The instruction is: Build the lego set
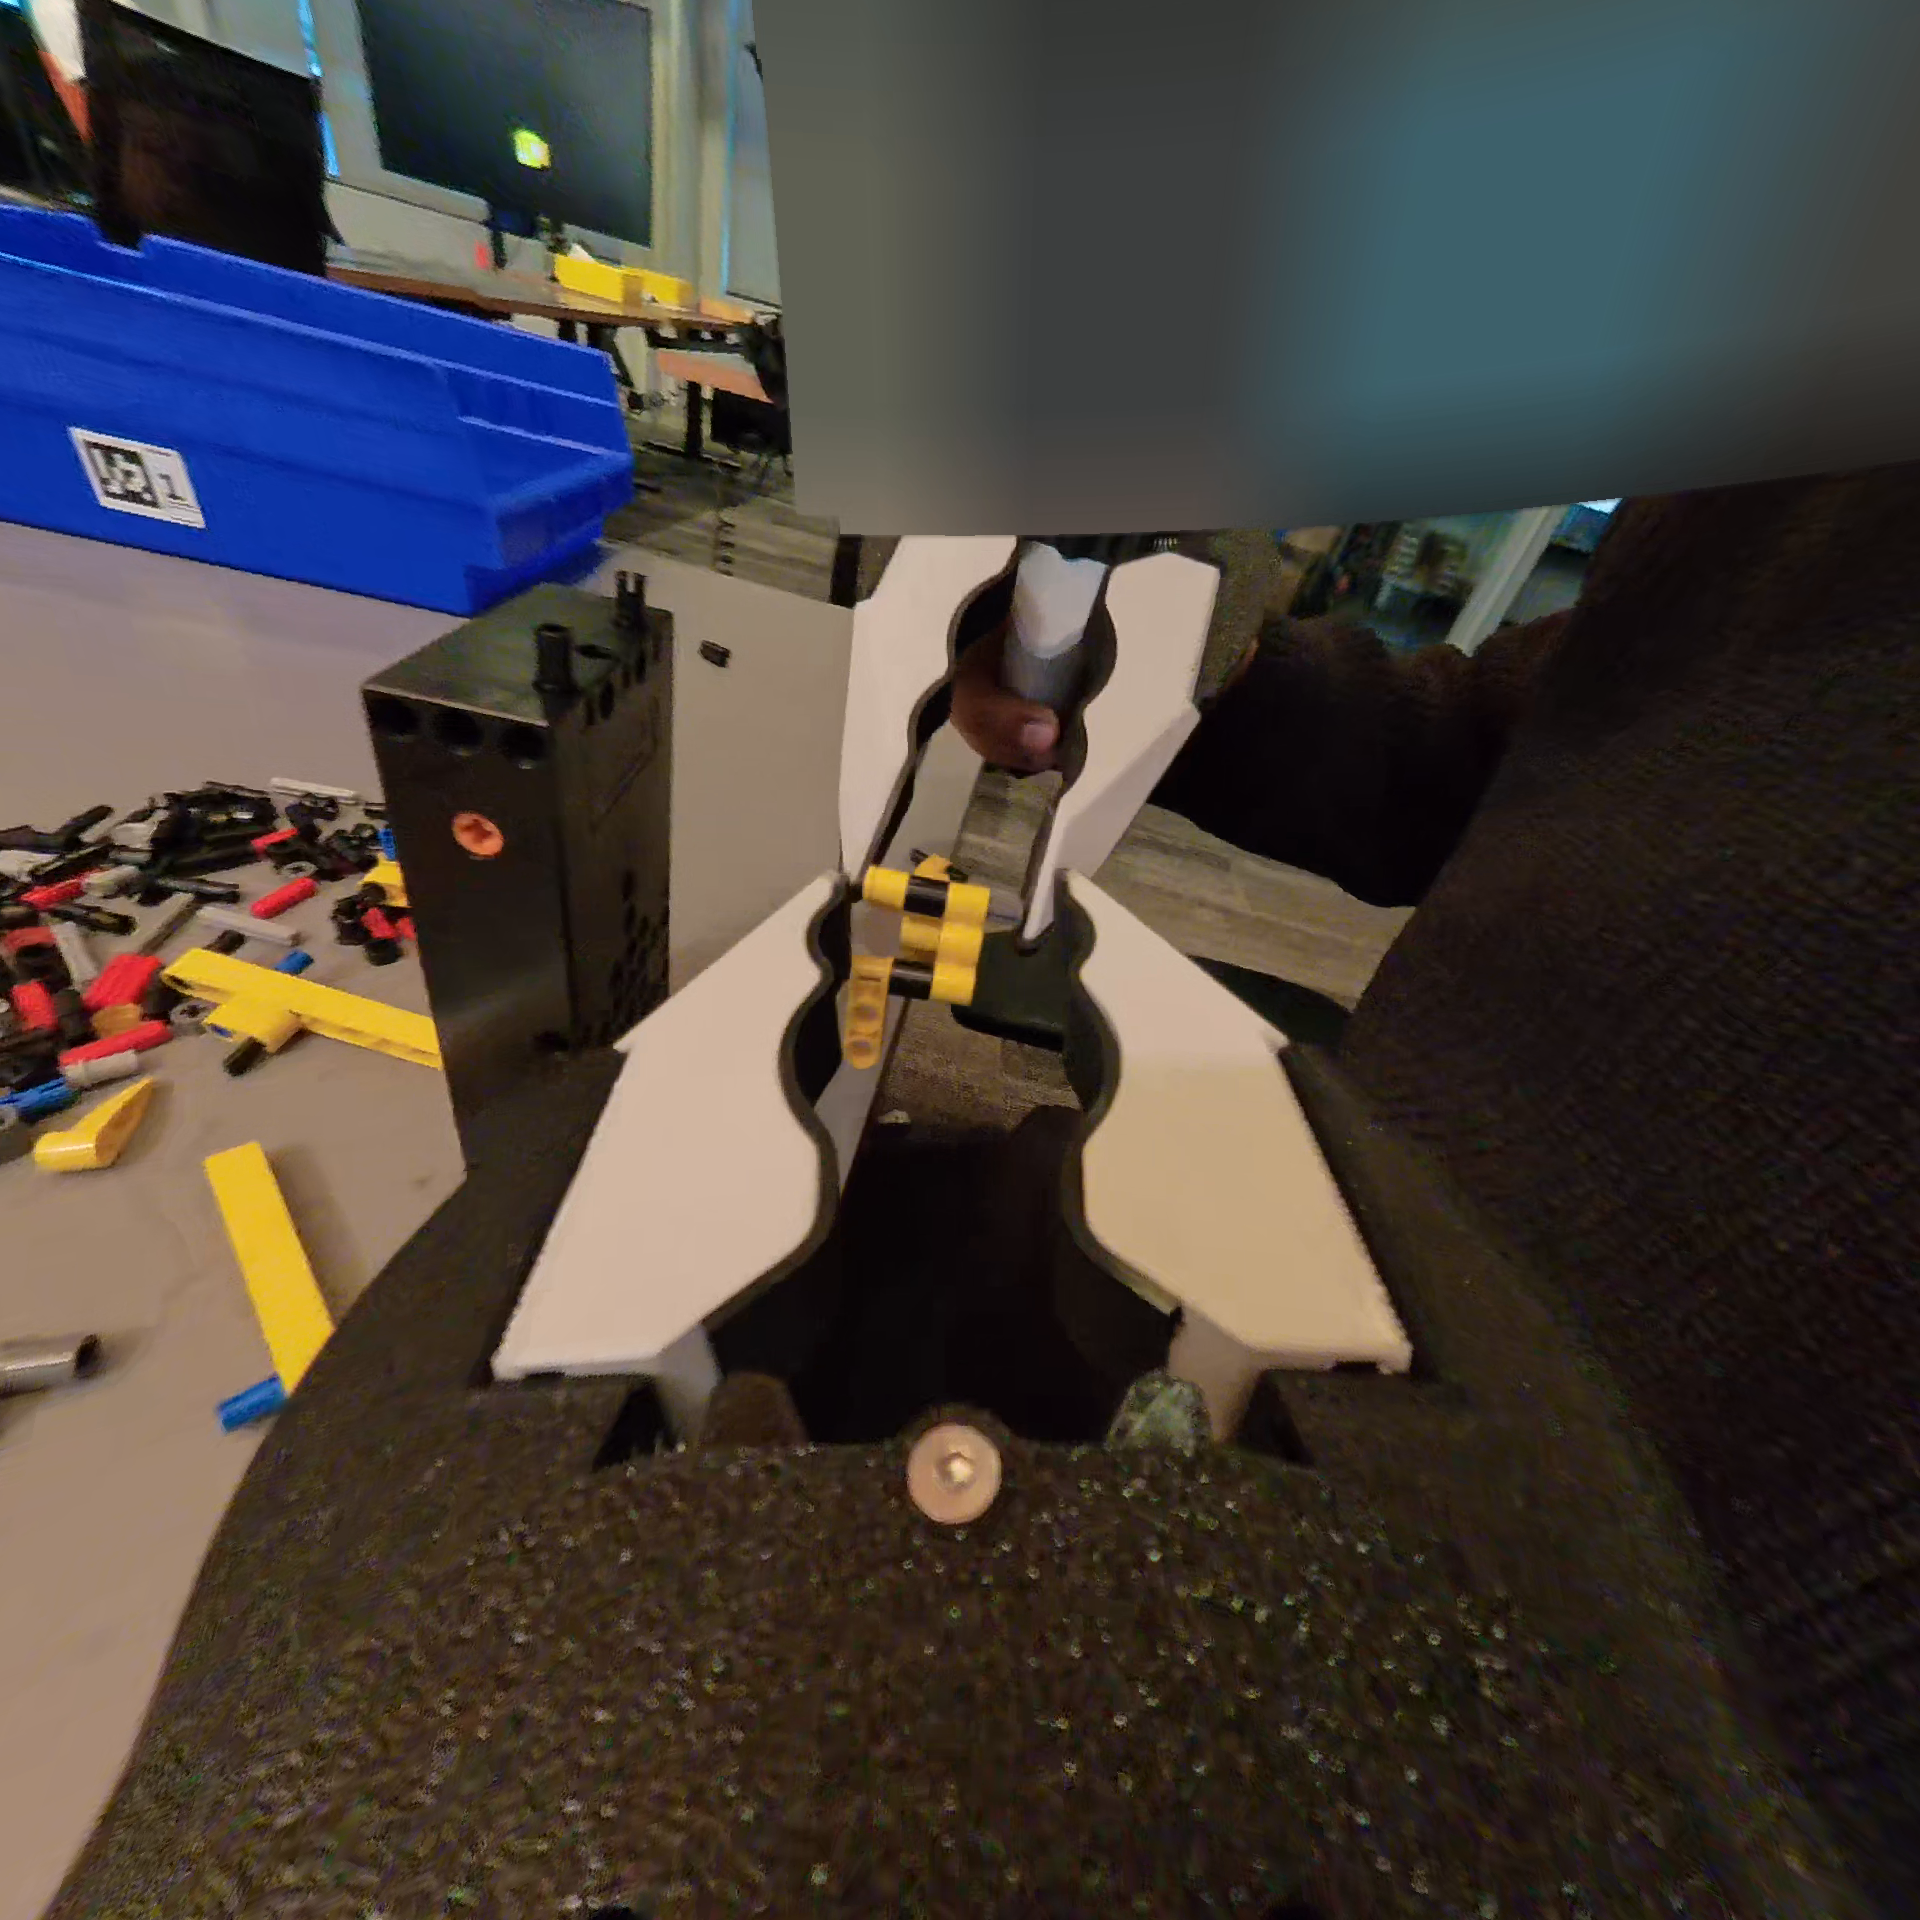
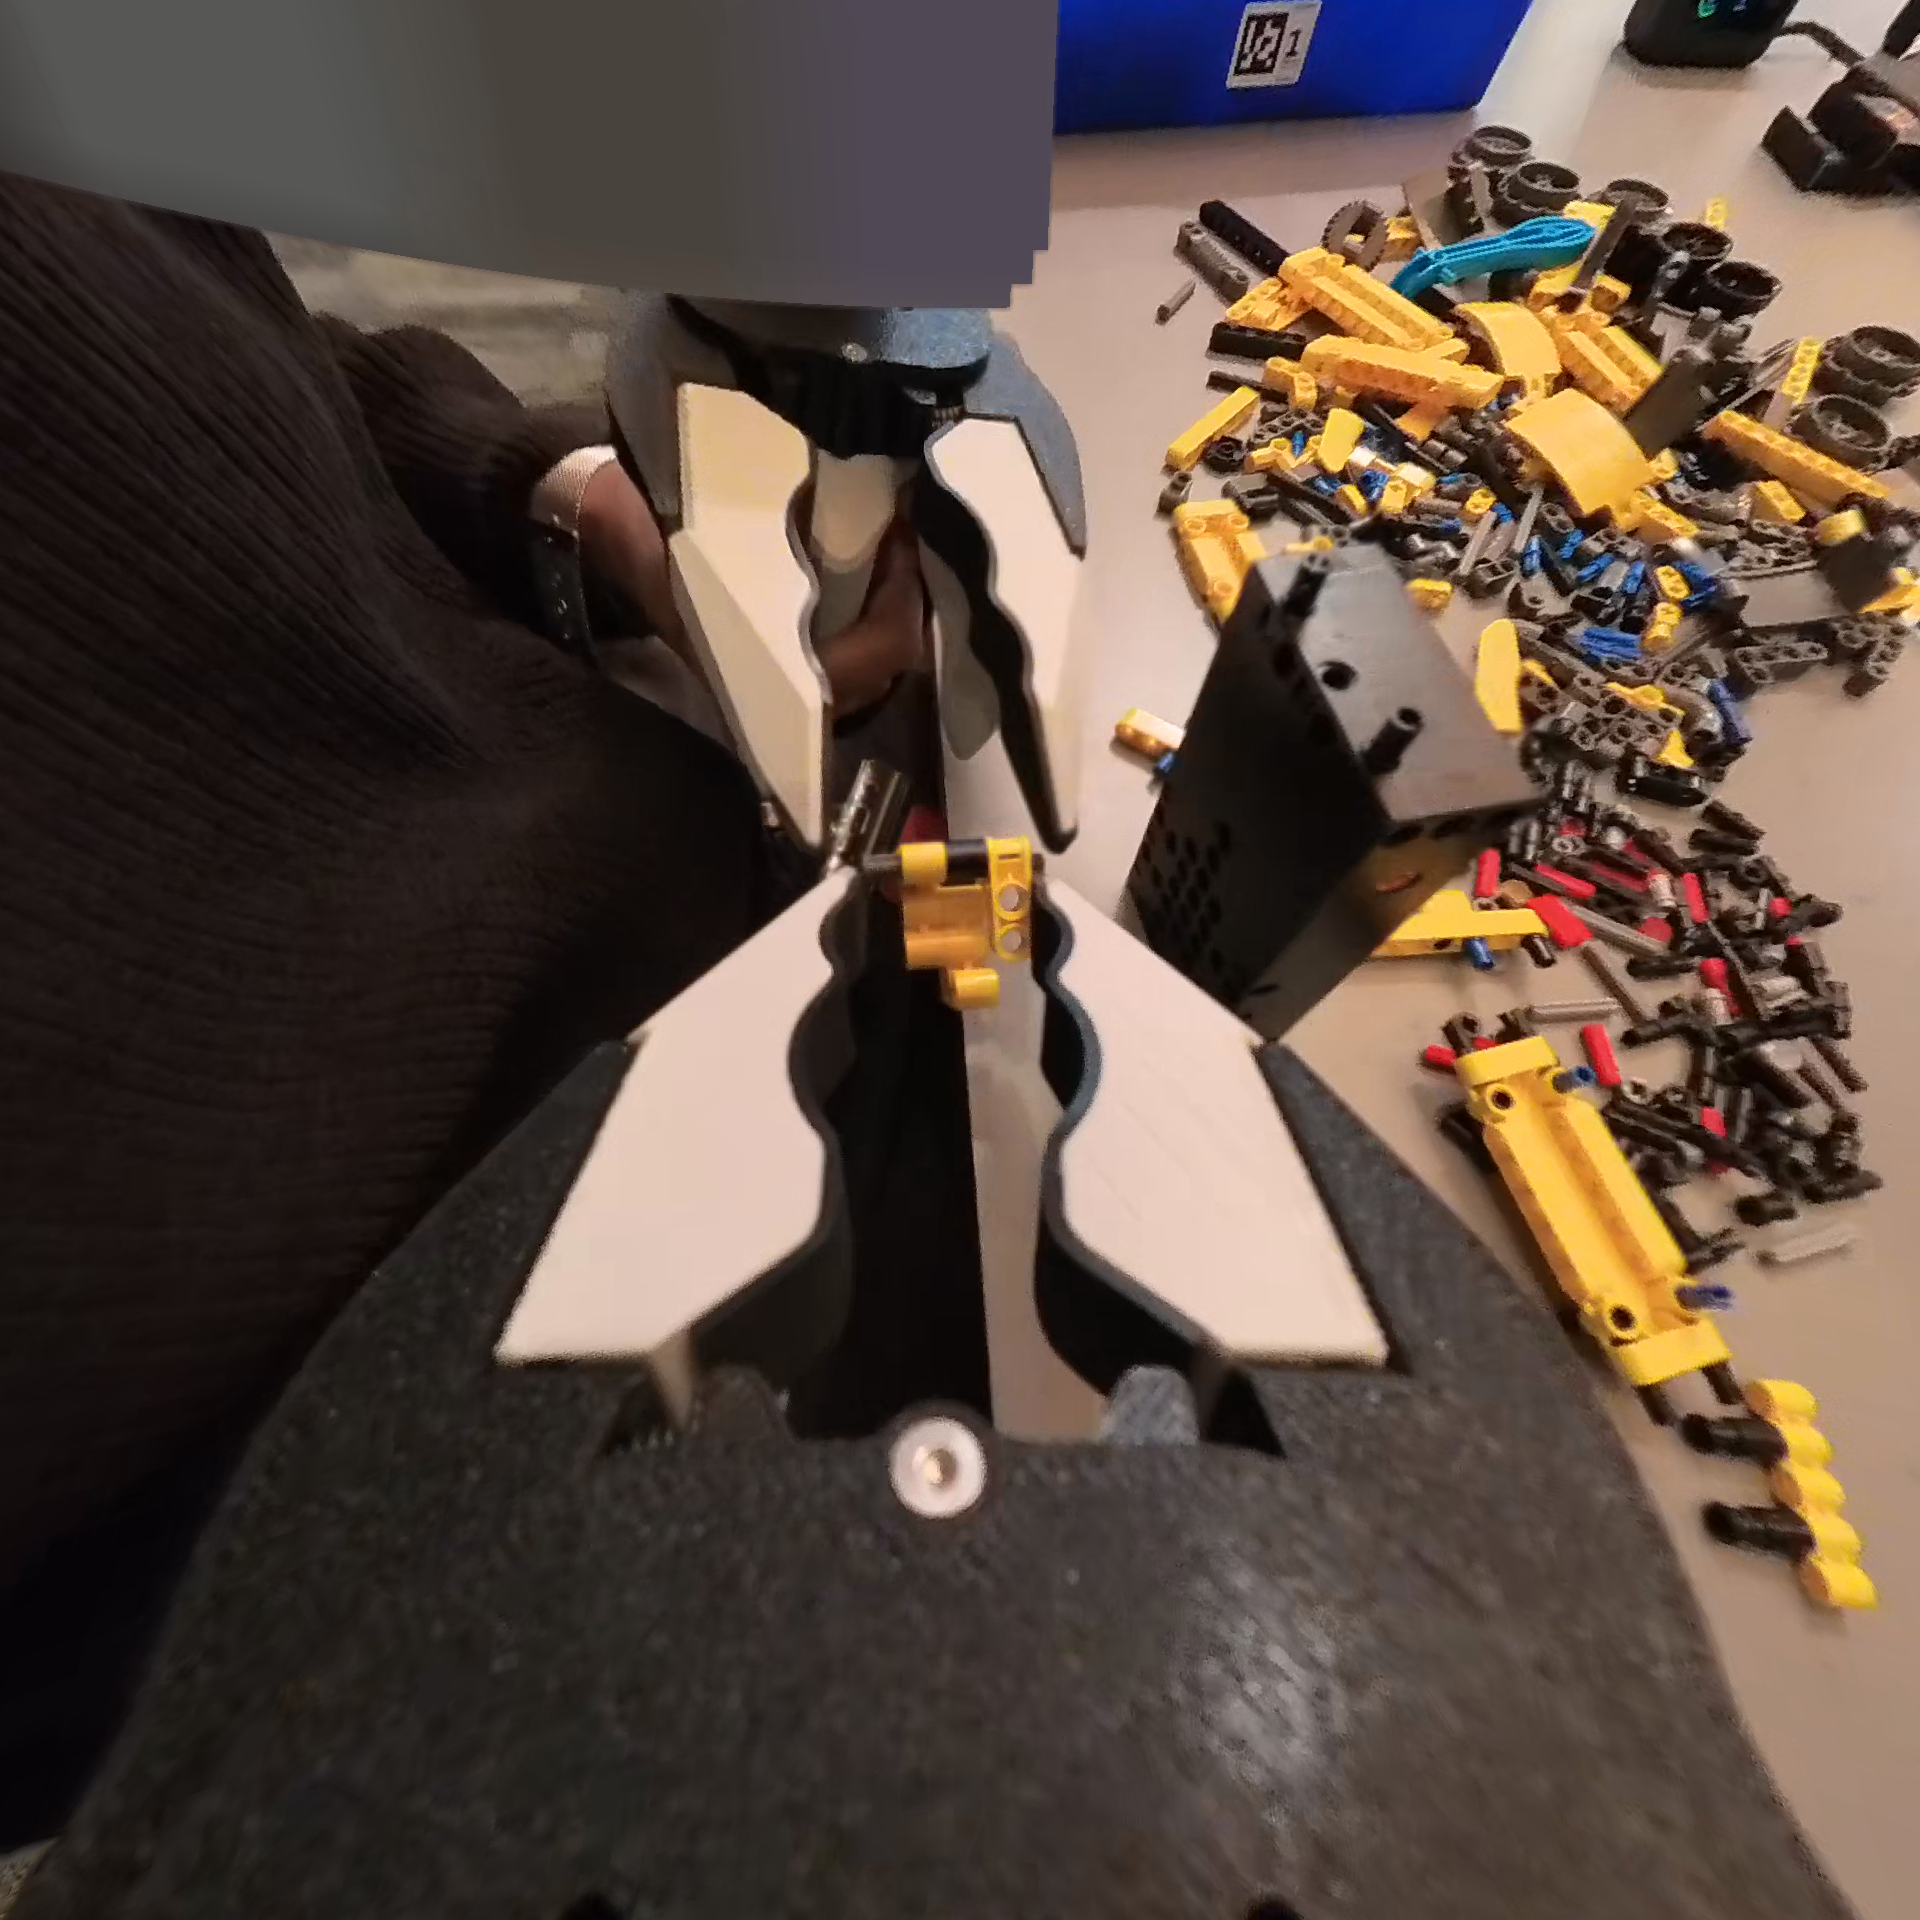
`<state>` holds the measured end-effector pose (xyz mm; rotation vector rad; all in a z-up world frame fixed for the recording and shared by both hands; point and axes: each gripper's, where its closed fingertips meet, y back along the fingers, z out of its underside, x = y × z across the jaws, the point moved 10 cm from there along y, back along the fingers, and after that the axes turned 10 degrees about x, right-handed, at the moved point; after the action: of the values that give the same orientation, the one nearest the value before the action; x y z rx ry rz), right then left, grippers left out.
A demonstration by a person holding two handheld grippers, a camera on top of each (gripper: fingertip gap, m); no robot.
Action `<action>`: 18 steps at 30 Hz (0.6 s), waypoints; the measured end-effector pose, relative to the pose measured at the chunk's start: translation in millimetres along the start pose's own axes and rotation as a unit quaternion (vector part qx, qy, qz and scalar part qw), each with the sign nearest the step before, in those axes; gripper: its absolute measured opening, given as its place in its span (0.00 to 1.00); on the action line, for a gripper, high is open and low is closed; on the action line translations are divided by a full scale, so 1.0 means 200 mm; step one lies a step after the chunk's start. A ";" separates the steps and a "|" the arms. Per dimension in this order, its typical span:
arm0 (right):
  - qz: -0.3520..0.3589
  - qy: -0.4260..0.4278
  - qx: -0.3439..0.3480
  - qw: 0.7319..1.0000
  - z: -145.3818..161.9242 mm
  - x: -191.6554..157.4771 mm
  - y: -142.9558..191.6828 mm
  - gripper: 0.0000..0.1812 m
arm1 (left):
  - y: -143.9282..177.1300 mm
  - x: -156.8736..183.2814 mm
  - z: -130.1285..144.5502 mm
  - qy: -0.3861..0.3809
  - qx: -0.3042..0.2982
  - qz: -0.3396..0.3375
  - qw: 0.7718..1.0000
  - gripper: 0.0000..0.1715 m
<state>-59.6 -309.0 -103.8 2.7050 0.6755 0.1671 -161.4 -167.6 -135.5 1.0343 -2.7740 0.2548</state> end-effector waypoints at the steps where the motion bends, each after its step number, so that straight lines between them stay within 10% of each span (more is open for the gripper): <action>1: -0.001 0.006 -0.004 1.000 0.00 -0.01 0.00 0.17 | 0.00 0.00 0.00 -0.004 -0.002 0.004 1.000 0.20; 18: -0.045 -0.048 0.031 0.997 0.02 0.03 -0.01 0.17 | 0.03 -0.01 0.01 -0.019 0.008 0.020 1.000 0.17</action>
<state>-55.0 -305.4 -108.2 2.7146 0.7828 -0.0056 -164.5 -161.5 -138.1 0.9997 -2.8342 0.2666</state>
